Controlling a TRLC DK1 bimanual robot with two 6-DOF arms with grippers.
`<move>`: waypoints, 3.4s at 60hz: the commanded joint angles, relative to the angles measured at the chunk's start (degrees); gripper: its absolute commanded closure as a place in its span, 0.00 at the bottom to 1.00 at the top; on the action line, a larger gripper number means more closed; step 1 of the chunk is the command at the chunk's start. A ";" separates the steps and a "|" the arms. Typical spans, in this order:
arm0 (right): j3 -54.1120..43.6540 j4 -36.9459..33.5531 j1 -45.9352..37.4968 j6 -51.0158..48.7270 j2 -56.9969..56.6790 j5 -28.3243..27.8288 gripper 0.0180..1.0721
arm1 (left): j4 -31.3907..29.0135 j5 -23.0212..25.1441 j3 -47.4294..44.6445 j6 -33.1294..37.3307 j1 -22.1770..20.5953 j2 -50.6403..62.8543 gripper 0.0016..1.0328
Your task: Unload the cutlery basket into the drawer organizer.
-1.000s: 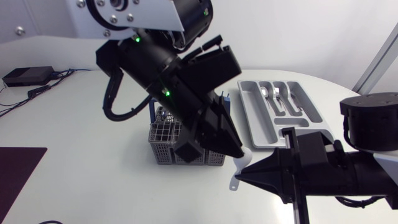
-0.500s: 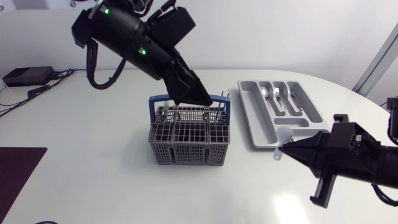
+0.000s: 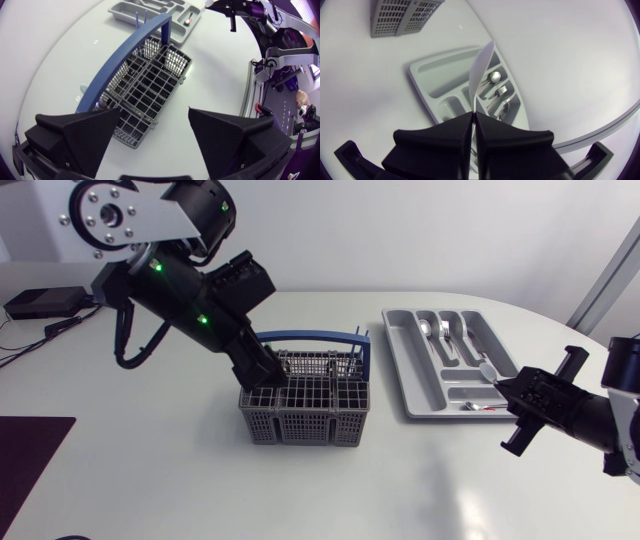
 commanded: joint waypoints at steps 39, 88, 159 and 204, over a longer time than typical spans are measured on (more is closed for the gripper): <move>5.65 25.61 -2.79 -12.16 34.91 14.82 0.89 | -2.27 -1.85 -11.12 -0.54 2.38 -9.06 0.04; 6.18 -5.85 15.93 7.97 -1.13 14.64 0.13 | 0.02 -2.11 -24.31 -1.33 4.49 -13.02 0.04; 38.88 -23.25 27.98 49.02 26.56 -11.64 0.23 | 15.22 -1.06 -25.19 -1.95 7.13 -0.36 0.06; 30.61 -30.46 33.16 48.23 15.05 -12.69 0.23 | 18.12 -1.06 -7.87 3.15 10.38 14.84 0.06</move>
